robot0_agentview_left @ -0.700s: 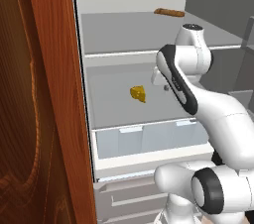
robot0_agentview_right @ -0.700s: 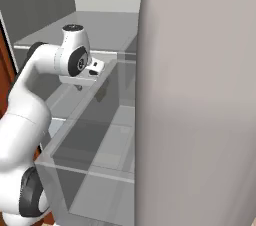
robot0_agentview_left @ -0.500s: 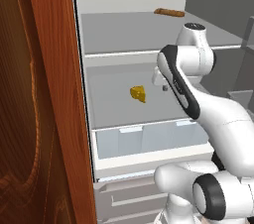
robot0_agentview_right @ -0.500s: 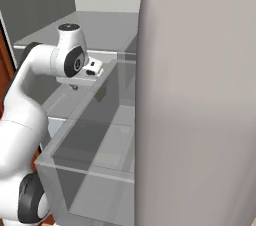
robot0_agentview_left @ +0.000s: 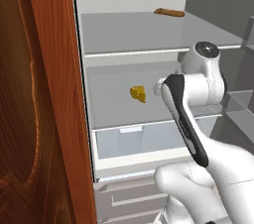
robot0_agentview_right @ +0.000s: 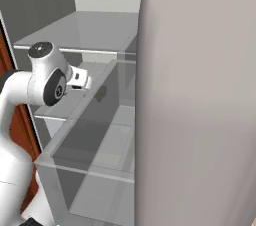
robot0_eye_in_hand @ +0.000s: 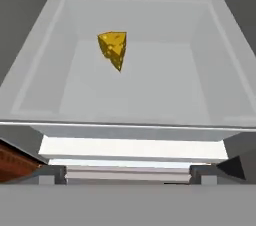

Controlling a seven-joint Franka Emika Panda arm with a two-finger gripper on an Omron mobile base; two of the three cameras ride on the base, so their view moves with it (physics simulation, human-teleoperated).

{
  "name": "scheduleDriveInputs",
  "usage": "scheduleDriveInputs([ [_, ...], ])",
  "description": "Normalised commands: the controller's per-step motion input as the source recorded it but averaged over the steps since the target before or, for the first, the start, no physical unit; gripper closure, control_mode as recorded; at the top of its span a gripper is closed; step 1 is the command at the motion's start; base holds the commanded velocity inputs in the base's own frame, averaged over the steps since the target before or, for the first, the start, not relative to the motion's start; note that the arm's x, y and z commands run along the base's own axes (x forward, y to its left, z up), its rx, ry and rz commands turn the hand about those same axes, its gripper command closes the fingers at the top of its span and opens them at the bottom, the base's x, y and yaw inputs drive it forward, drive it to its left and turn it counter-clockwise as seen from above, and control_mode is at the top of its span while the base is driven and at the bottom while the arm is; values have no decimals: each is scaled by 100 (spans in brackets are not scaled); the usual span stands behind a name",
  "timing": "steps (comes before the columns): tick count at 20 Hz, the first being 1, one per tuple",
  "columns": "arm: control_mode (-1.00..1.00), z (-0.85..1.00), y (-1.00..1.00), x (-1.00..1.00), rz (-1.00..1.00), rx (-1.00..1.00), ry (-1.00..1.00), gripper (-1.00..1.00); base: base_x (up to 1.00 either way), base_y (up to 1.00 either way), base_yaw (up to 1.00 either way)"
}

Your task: Pick the cheese from the fridge and the cheese grater from the cabinet and place them next to the salad bowl.

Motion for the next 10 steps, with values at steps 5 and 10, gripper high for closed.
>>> scheduleDriveInputs([
  [5,-100,-18,0,-1,3,1,-34,-100,0,0,0],
  [10,-100,-13,0,18,0,1,-12,-100,0,0,0],
])
